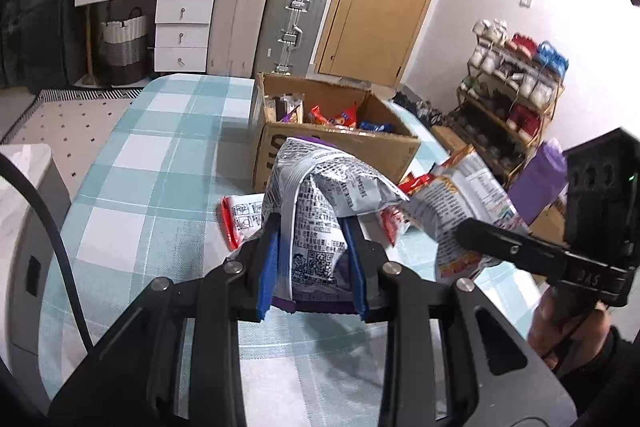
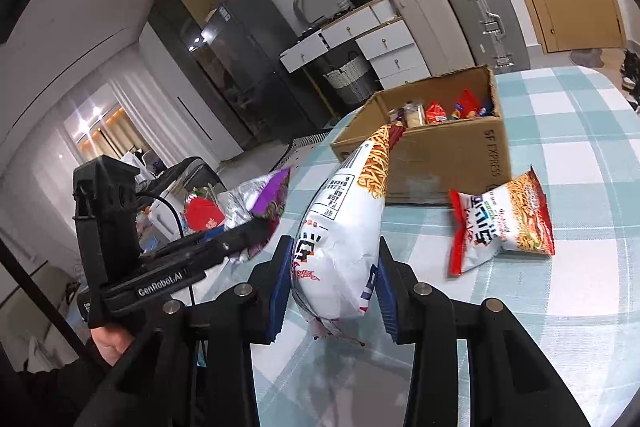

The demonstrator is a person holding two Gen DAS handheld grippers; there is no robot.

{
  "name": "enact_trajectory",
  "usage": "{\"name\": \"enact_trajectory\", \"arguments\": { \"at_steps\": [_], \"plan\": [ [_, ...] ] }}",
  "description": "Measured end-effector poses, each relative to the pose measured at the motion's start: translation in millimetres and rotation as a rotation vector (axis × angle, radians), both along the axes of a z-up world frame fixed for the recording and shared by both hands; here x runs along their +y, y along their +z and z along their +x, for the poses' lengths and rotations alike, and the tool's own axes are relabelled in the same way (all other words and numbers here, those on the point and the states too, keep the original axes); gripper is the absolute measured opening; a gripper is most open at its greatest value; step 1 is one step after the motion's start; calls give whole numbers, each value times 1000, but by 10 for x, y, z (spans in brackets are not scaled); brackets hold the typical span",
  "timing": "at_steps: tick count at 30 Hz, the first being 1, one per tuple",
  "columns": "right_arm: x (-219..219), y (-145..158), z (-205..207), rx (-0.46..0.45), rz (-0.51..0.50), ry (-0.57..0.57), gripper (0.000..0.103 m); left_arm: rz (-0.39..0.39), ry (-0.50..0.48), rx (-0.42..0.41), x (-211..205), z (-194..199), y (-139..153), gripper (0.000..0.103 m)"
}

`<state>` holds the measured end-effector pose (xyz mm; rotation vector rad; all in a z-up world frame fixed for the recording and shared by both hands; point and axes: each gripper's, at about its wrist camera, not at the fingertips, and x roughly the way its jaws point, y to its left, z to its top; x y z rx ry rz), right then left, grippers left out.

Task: Organize snacks
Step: 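Carry both held bags over the open SF box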

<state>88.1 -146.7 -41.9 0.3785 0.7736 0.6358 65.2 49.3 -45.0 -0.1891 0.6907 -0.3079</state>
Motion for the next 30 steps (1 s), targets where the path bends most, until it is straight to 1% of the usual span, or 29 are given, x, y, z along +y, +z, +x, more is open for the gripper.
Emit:
{"name": "enact_trajectory", "arguments": {
  "at_steps": [4,8,11,16,19,21,26,28,30],
  "plan": [
    [-32,47,52,31,55,-19,38,-21,0,-4,87,-12,61,27],
    [-62,225,109,6,63,-36,38,-45,1,0,144,36,134,27],
    [-82,394,160,-18,71,-41,38,-58,0,-1,170,90,243,27],
    [-99,716,309,-57,73,-46,38,-25,-18,-29,67,264,524,27],
    [-117,915,437,-72,87,-45,38,-33,-22,-53,55,386,774,28],
    [-125,1054,544,-81,93,-45,38,-42,-21,-56,57,507,937,28],
    [-110,1379,892,-101,69,-60,38,-11,-17,-38,-11,901,1242,28],
    [-132,1455,1060,-92,79,-80,38,-5,-16,-29,-43,1062,1311,28],
    [-166,1511,1249,-74,86,-107,38,-13,-21,3,-86,1287,1343,28]
  ]
}}
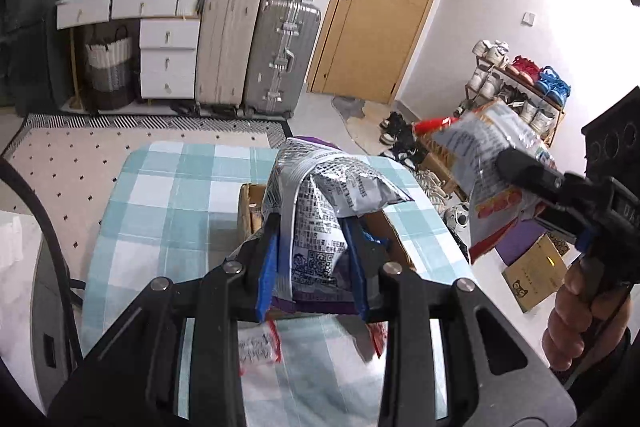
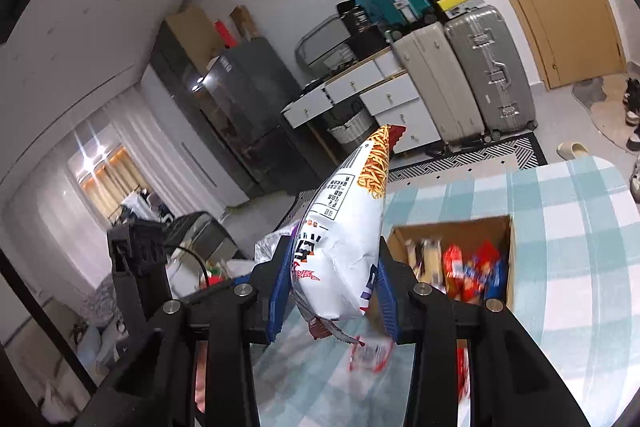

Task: Organize snacks
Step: 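Carry both held bags over the open SF box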

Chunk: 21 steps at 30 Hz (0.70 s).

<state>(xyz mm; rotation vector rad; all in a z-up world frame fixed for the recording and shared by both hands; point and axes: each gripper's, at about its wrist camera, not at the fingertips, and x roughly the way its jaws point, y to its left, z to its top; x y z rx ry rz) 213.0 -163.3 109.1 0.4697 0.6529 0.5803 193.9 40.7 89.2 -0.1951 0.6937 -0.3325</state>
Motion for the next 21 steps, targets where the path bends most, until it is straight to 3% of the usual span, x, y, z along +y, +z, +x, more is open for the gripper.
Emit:
{"name": "enact_trajectory", "arguments": {
  "at_steps": [9,16,21],
  "plan": [
    [11,-85,762,103,-119,-59,38,12,-14,108,-280,807,-186,28],
    [55,-578,1072,184,-190,-46,38,12,-26,192,-422,1234,-652,28],
    [90,-918,1143,220,-235,-28,38,37,-25,205,-491,1341,-916,28]
  ]
}}
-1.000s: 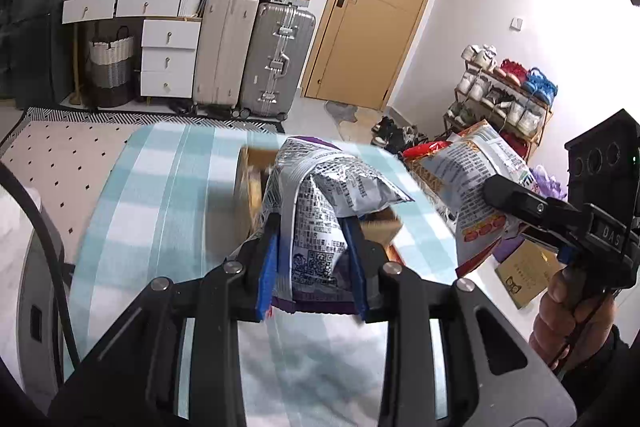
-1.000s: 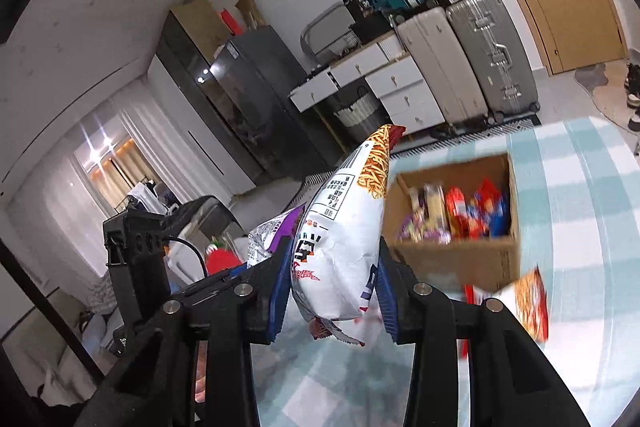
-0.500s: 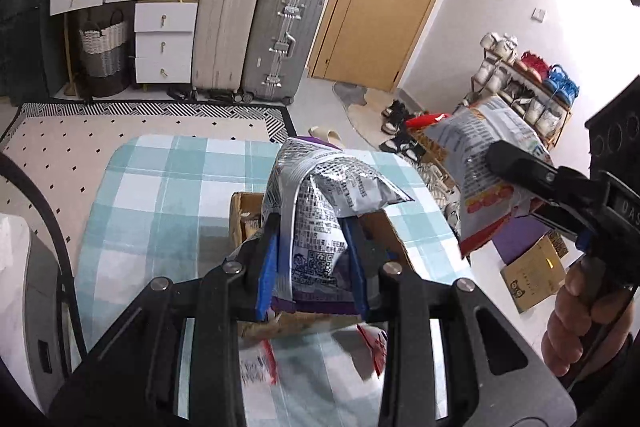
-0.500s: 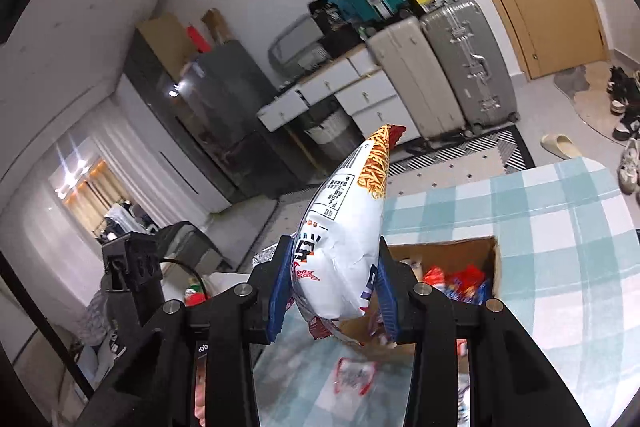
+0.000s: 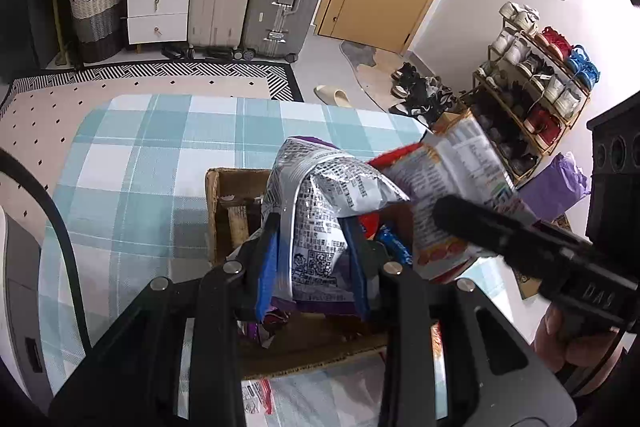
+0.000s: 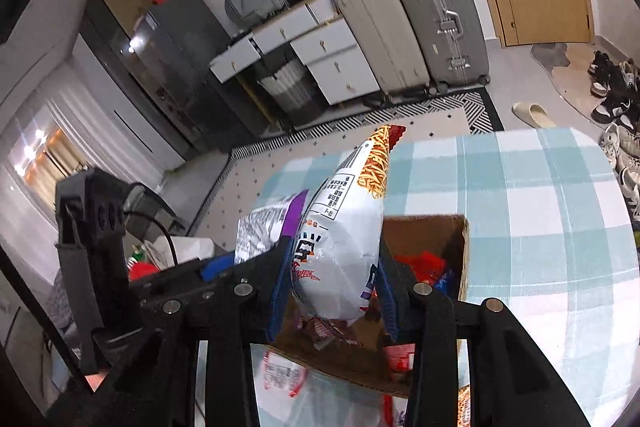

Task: Organize snacks
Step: 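Carry both held bags over the open SF box, then open both grippers to drop the bags into the box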

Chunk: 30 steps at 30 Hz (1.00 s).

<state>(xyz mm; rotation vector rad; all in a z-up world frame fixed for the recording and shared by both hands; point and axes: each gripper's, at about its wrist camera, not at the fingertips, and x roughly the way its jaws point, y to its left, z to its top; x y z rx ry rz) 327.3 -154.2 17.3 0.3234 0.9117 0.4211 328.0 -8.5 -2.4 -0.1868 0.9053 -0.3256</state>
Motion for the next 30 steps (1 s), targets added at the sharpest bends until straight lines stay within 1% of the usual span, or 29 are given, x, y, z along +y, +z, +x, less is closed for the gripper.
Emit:
{"name": "enact_trajectory", "arguments": {
  "at_steps": [3,9,14,20,25,26,28,29,30],
  "plan": [
    [33,-164,24,23,-49,15,38,-6,-12,19,-31,54,-116,28],
    [36,-337,66,49,-63,22,38,-7,-11,35,-40,150,-280,28],
    [70,-348,65,47,-107,21,38,-19,-15,54,-26,223,-371,28],
    [92,-314,59,19,-141,19,41,-5,-20,71,-58,283,-400,29],
    [55,-251,20,0,-139,17,42,-43,-14,84,-12,276,-353,31],
    [42,-236,1,-4,-141,15,42,-42,-11,84,-5,265,-332,32],
    [10,-194,-40,-12,-135,13,43,-42,-7,82,13,235,-290,44],
    [-7,-171,-61,-15,-135,10,44,-44,-7,86,20,222,-271,55],
    [-28,-140,-87,-21,-135,4,48,-40,0,77,34,193,-234,57]
  ]
}}
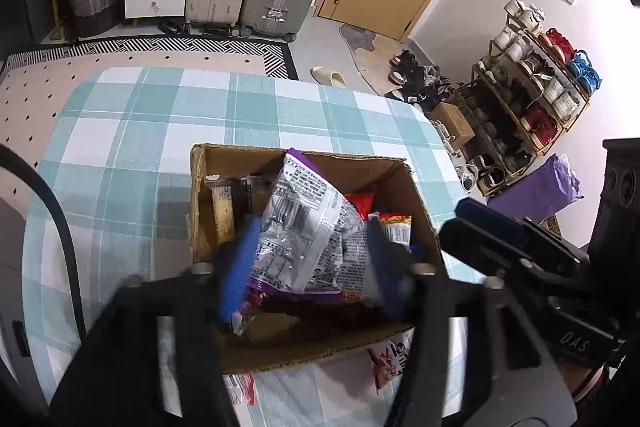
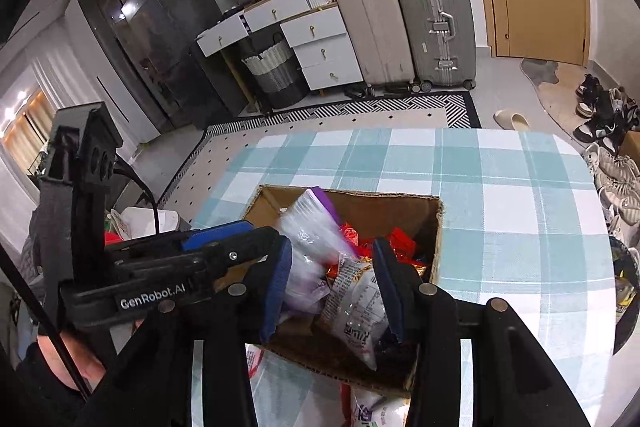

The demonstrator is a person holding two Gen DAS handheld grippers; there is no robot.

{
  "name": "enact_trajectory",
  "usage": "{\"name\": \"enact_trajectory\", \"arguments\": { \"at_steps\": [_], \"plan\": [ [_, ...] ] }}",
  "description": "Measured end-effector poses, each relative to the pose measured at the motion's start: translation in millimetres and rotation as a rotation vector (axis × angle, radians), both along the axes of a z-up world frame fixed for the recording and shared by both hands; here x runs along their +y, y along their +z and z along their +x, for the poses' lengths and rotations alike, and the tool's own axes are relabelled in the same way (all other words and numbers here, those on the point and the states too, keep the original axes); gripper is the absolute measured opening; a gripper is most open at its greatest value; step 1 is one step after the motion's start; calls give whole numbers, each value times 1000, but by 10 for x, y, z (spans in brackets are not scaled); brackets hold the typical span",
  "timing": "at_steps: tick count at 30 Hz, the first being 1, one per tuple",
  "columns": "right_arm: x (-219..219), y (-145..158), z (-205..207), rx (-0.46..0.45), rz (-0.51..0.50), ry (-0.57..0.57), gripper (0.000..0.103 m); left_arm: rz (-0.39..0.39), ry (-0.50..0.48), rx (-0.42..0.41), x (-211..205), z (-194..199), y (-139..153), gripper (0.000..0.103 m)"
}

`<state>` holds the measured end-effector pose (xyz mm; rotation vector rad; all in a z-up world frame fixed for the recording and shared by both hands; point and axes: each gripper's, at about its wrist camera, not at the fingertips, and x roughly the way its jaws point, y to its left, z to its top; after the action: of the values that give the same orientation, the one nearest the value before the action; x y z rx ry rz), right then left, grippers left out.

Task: Organize snacks
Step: 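Open both grippers to drop the bags into the box, then withdraw both tools from the box back over the remaining snacks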

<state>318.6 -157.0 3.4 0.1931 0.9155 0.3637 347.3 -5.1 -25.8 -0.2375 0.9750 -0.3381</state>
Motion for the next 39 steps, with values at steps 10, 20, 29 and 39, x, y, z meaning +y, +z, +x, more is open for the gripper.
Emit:
{"name": "enact_trajectory", "arguments": {
  "at_steps": [10,20,29,39],
  "plan": [
    [-87,379,-379,-77,-40,-13,68,34,88,-101,313,-500,448,82],
    [-300,749,-1037,-154,-36,-74,91,70,159,-187,745,-1315,683,86],
    [-330,679,-1583,-179,-59,-72,100,65,189,-177,919,-1879,500,103],
    [-348,58,-1778,-132,-101,-132,102,95,262,-167,915,-2068,-45,102]
  ]
}}
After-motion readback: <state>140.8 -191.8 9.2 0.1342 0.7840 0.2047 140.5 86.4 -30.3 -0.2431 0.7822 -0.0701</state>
